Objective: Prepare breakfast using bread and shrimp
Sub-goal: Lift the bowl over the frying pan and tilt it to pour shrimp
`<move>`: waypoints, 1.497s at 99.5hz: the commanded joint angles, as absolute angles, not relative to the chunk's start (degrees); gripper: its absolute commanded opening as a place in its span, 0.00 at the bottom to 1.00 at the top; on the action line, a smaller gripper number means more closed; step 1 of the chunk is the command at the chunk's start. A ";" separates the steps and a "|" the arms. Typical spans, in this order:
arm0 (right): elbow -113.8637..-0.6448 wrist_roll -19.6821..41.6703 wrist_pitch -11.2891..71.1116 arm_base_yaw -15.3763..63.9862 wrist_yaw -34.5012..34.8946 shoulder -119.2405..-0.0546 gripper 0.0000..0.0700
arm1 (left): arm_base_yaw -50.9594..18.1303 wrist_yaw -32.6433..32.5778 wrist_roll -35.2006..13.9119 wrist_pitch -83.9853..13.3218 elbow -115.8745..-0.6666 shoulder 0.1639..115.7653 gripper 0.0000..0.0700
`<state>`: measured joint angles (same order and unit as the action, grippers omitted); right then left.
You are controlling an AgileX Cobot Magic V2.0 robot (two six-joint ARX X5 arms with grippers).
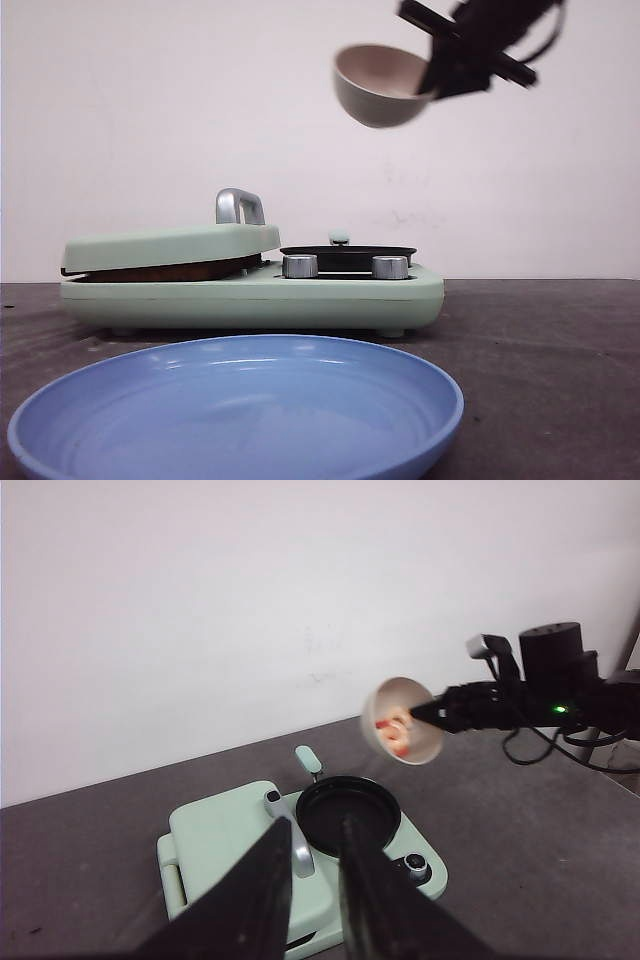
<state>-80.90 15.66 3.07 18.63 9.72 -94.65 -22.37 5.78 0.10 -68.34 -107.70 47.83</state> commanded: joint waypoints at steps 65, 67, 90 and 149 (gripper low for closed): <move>-82.48 -22.83 -8.73 27.11 -16.73 -104.01 0.00 | -22.63 5.52 0.47 -68.20 -108.68 48.38 0.00; -82.48 -23.70 -9.58 27.29 -16.84 -104.31 0.00 | -22.63 5.52 0.49 -68.18 -108.68 48.38 0.00; -82.50 -34.65 -17.96 29.19 -18.85 -107.26 0.00 | -22.63 5.52 0.67 -68.12 -108.66 48.40 0.00; -82.50 -57.82 -34.04 30.37 -21.04 -110.78 0.00 | -22.63 5.50 1.04 -68.77 -108.66 48.40 0.00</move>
